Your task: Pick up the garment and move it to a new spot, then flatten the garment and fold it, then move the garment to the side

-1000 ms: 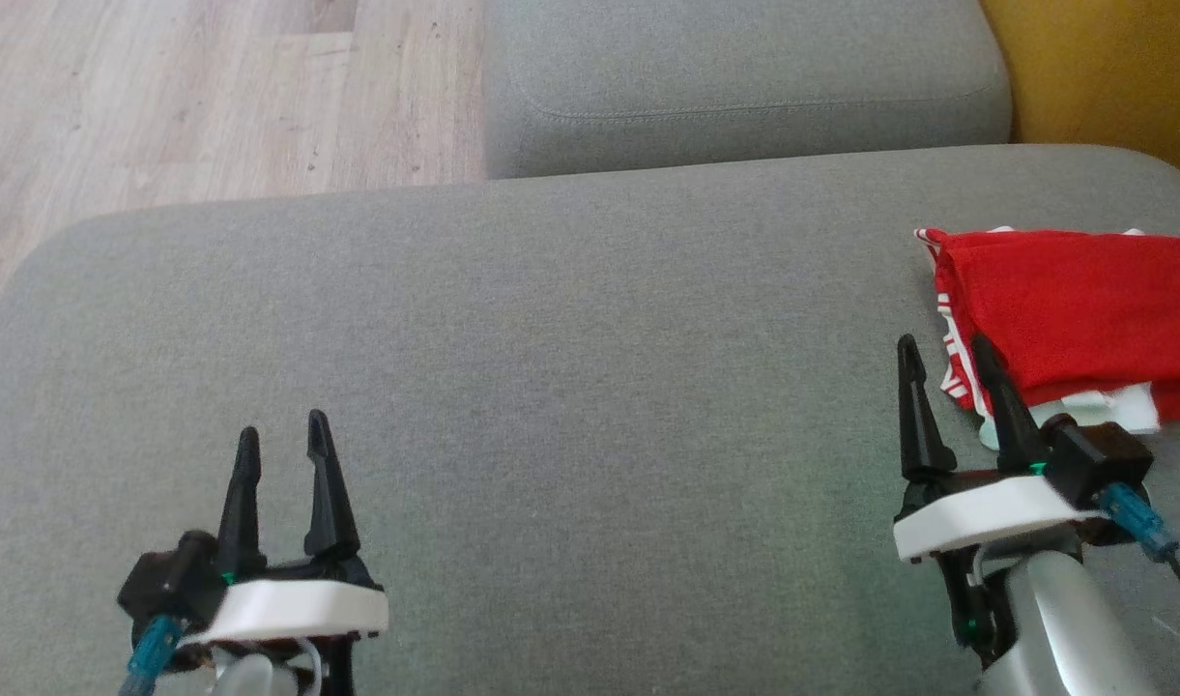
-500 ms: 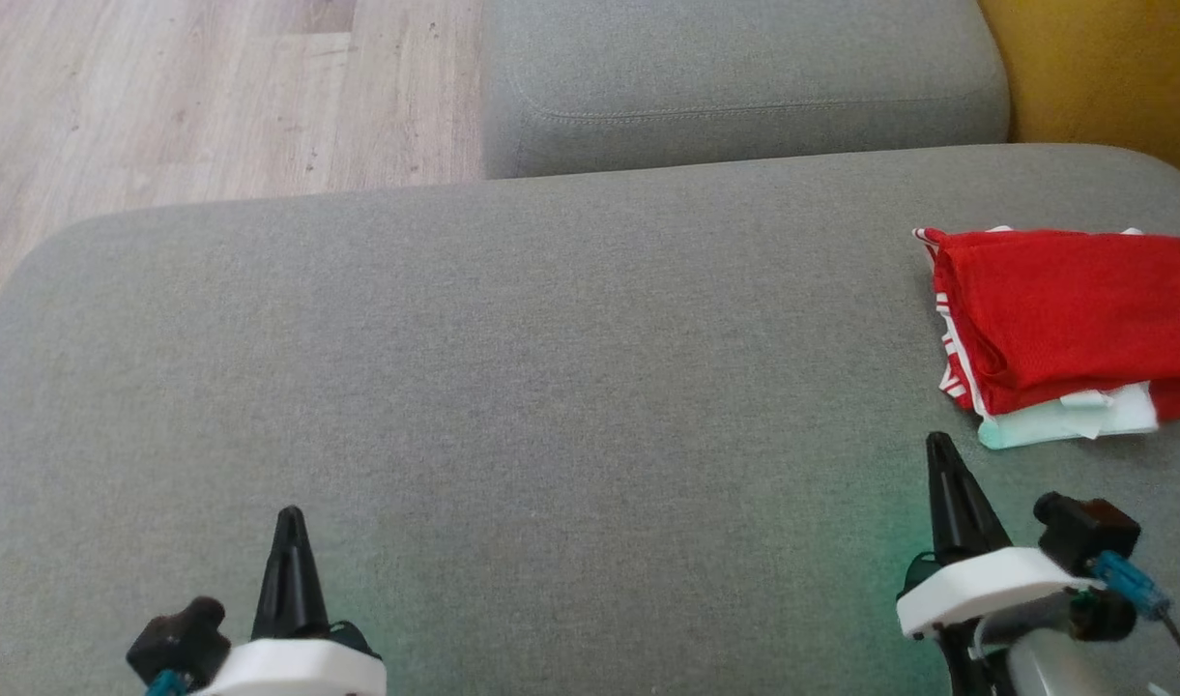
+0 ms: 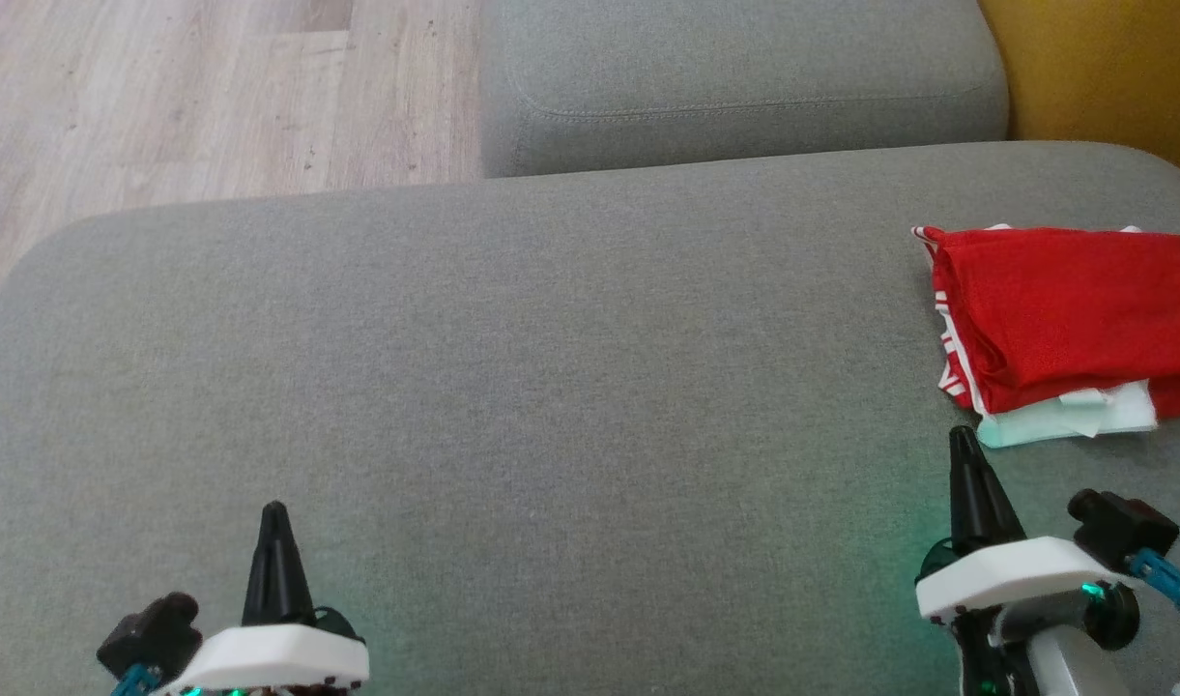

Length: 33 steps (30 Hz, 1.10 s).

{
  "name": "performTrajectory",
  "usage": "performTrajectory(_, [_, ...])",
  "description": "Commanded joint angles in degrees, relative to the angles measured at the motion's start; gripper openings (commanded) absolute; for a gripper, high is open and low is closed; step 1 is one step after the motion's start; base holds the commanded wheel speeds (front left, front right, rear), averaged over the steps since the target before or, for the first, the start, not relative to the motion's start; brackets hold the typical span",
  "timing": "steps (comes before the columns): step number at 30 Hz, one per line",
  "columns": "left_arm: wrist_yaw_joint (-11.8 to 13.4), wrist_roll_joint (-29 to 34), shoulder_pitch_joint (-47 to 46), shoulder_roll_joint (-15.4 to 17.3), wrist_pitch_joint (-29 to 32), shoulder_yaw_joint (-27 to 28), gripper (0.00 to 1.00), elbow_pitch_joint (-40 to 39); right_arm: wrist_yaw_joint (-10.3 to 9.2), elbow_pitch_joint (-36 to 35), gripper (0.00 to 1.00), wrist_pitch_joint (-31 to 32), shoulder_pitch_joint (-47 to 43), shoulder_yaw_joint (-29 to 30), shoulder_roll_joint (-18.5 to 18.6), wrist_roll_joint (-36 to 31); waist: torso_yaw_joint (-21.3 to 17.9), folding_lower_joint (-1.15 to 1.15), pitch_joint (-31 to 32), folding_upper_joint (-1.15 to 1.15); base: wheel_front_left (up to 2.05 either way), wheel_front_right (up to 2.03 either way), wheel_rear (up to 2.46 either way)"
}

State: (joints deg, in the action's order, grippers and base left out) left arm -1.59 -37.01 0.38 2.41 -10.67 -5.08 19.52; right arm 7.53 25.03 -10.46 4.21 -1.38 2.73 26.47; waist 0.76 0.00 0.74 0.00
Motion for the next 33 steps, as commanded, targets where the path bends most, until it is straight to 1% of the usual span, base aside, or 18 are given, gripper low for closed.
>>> performTrajectory(1, [-0.46,-1.36,-2.65,0.11,0.28,1.21,0.00,-2.05,-0.01,-2.31,0.00,0.53,2.75,0.28,0.11,1.79,-0.01,0.00,-0.01,0.00,0.00,0.00,0.00])
performTrajectory(33, [-2.21,-18.60,-3.91,0.22,5.69,4.54,0.00,-3.14,-0.02,-5.10,0.00,5.80,2.50,2.72,0.12,22.26,-0.25,0.00,-0.30,0.00,0.00,0.00,0.00])
